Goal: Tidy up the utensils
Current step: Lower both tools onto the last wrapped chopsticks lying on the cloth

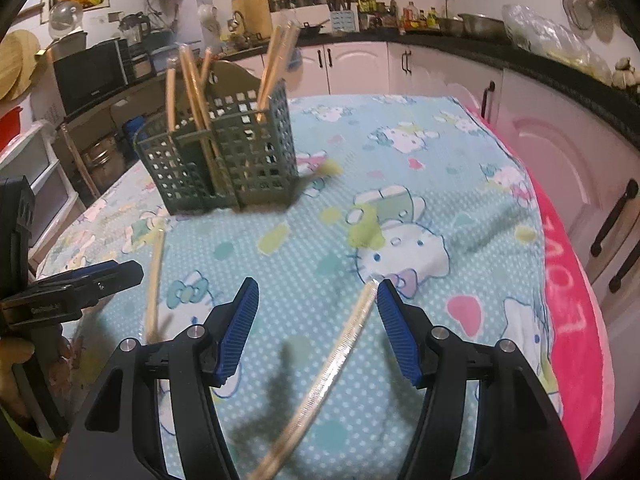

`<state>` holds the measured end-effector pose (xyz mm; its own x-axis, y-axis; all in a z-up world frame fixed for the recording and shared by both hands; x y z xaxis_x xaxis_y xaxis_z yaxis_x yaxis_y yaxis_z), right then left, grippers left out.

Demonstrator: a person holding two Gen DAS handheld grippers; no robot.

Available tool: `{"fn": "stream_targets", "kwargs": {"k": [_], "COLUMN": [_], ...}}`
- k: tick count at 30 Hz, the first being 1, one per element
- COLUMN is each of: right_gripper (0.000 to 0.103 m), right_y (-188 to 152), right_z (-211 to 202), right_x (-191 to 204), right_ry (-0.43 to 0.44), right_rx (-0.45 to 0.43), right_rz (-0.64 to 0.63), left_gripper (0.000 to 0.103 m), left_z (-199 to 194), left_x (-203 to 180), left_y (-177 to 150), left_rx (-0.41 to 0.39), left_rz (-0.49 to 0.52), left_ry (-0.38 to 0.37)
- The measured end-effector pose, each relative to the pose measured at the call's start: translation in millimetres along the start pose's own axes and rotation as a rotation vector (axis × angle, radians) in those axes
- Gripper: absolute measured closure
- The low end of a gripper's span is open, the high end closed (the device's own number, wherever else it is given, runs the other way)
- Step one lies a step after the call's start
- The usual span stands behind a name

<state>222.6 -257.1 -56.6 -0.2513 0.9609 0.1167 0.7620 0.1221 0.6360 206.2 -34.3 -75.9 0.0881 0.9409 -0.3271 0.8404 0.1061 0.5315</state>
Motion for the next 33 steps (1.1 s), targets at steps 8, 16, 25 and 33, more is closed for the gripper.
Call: {"fn": "stream_targets", "kwargs": {"k": [8,16,25,33], "right_gripper": [0.044,0.044,0.044,0.055], "right_y": [-10.1,-11.7,-1.7,4.0], "right_z": [17.7,36.3,51.7,61.4], "right_x": [-15.3,-16.8,-17.7,-18.8], "right_ry": [-0.002,0.023,0.04,0.012], "right_rx": [0.075,0.14,0.172,0.195], "right_rz": [0.031,0.046,0.056,0.053], "left_gripper": [0.015,0.015,0.023,0.044], "left_z": [18.0,26.0,36.3,46.1], "left_x": [4.5,11.6,16.2,20.1], "left_y": [1.5,16.7,33.6,46.9], "left_rx": [0.025,0.034,0.031,0.042], "left_rz": [-0.044,-0.081,-0.103,-0.081], "left_ry": [-0.024,-0.04,-0.007,0.1]}}
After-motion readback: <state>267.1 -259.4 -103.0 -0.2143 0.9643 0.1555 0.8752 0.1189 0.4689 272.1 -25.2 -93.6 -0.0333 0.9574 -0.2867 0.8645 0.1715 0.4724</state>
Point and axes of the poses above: each gripper's, at about its wrist camera, not at the fingertips, and z roughly the way its jaws point, x to its left, y to its top, the point moved 7 cm from there along z, roughly the way its jaws point, and after that the axes turned 6 degrees about x, right-handed, at the moved point
